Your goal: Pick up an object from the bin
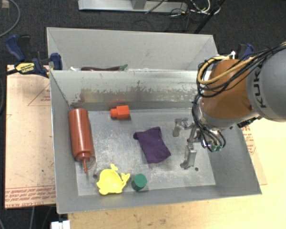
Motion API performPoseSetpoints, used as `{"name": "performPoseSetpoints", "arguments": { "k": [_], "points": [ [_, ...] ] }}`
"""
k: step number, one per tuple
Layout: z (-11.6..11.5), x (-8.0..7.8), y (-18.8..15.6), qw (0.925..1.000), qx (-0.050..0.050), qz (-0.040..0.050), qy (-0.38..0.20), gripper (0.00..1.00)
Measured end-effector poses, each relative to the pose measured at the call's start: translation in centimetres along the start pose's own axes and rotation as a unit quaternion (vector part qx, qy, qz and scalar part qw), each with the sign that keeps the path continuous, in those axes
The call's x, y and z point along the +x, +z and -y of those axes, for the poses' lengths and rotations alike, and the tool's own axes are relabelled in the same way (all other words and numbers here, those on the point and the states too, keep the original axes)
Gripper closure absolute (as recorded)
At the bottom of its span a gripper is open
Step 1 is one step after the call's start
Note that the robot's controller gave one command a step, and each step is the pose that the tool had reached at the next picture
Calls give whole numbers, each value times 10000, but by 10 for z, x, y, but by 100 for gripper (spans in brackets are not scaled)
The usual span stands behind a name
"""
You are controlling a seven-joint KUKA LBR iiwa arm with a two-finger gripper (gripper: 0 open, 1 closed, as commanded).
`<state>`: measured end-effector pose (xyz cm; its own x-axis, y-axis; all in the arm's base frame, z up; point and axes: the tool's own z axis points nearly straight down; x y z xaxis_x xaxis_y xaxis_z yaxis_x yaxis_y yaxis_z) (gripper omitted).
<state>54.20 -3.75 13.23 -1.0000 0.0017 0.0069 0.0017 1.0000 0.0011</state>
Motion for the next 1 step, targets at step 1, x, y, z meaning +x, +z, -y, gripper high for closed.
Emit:
{"name": "performPoseSetpoints", "arguments": {
  "k": [1],
  "points": [
    [0, -2, -4, 10000, 3, 37, -4, 0]
  ]
}}
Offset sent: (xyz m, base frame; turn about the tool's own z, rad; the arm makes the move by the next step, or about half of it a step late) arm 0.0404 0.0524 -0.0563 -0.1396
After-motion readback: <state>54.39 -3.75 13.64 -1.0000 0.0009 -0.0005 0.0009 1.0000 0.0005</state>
